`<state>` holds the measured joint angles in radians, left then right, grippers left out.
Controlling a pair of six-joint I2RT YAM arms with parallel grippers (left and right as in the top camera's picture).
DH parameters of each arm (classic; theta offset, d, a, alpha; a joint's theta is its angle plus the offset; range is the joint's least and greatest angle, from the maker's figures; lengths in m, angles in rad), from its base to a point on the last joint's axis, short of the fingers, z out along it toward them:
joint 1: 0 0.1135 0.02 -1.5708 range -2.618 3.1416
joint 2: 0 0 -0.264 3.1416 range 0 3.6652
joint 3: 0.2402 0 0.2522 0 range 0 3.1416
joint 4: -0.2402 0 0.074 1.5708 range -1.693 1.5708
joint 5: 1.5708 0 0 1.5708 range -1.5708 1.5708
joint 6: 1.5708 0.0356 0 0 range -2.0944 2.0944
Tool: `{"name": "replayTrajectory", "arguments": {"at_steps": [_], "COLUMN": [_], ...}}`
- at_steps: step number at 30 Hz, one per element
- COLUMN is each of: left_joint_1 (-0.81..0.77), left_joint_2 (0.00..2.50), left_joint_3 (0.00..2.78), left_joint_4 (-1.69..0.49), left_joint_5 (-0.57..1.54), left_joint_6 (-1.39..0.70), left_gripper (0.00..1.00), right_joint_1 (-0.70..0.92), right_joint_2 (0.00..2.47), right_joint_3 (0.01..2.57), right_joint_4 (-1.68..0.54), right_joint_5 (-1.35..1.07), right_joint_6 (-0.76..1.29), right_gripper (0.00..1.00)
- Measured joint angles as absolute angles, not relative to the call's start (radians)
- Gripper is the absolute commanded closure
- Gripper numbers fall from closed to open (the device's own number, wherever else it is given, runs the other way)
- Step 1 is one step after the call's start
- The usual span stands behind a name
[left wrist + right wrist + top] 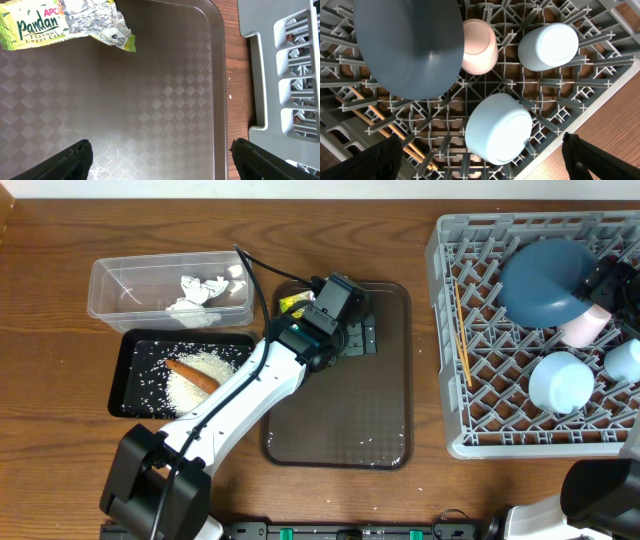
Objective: Sort waste into correct bins and load items into the dishwasher rack
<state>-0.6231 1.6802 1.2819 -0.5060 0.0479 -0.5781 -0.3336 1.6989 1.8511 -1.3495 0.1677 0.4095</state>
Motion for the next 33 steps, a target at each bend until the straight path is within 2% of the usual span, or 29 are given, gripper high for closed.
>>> {"name": "replayTrajectory", "arguments": {"at_steps": [27,33], "left_joint_1": [-0.623,-0.623], "left_joint_2": [1.680,1.700], "left_joint_3": [1.282,1.282], "left_joint_4": [-0.469,-0.466], "left_joint_5": [0.046,0.004], "left_joint_6": [-0.689,-0.765], "left_gripper": [0.09,0.09], "right_joint_1": [-0.334,-0.334], "right_joint_2": [1.699,1.699], "right_joint_3": [1.851,1.851], "right_joint_4": [-1.349,-1.349], "right_joint_5": [0.168,0.168], "right_joint_6": [0.410,0.410], "right_gripper": [0.01,0.01]}}
